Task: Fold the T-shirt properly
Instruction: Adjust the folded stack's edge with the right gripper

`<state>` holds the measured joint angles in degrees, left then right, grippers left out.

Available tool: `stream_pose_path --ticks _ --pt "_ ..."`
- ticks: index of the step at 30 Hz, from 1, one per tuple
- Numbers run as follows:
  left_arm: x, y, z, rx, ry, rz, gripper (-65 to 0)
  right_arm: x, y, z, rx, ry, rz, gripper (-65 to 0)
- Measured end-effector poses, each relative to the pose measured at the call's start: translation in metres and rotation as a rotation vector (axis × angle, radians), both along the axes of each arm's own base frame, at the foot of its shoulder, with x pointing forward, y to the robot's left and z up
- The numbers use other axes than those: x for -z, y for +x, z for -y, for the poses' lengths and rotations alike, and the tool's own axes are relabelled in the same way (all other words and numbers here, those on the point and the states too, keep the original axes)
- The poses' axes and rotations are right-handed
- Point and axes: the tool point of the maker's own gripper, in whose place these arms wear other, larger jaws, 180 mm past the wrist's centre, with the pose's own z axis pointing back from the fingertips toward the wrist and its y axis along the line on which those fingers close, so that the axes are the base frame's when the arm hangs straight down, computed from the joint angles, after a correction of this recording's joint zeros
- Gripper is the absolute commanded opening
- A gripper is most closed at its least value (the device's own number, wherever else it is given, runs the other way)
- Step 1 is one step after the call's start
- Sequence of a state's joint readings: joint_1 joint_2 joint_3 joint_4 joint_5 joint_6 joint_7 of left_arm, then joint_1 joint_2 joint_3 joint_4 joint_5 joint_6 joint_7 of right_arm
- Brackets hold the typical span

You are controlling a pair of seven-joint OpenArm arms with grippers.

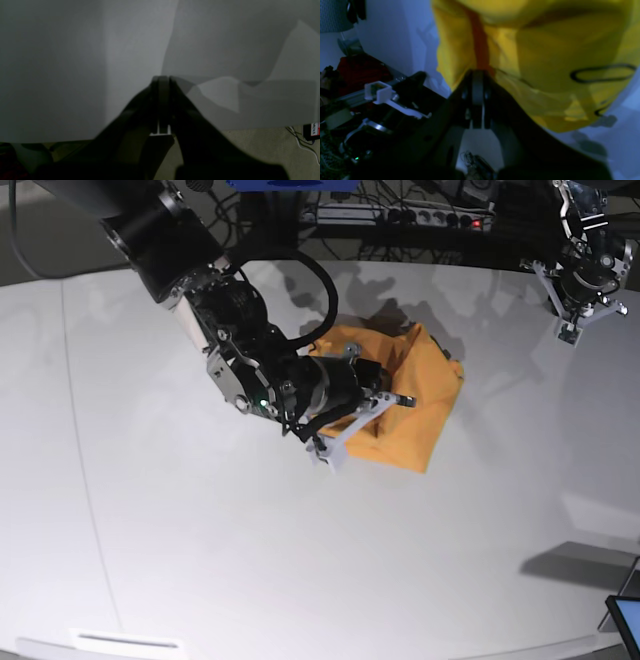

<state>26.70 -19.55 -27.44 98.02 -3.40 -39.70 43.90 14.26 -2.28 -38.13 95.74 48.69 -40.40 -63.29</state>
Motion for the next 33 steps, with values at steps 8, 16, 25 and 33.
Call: stream_pose_path --ticks 8,16,25,33 --pt "0.000 0.000 0.000 0.000 0.000 -0.001 -65.0 0.008 -0.001 -0.017 -0.028 -0.011 -0.042 -65.0" --pt "0.000 -0.001 0.000 -0.002 0.000 -0.002 -65.0 -0.006 0.015 -0.017 -0.028 -0.011 0.009 -65.0" --pt "0.000 -0.001 -0.001 -0.002 0.000 -0.002 -65.0 0.013 0.030 -0.009 -0.003 -0.074 -0.018 -65.0" --pt "0.001 -0.001 -0.001 -0.003 -0.001 -0.002 -65.0 0.018 0.046 -0.007 0.014 -0.101 0.011 -65.0"
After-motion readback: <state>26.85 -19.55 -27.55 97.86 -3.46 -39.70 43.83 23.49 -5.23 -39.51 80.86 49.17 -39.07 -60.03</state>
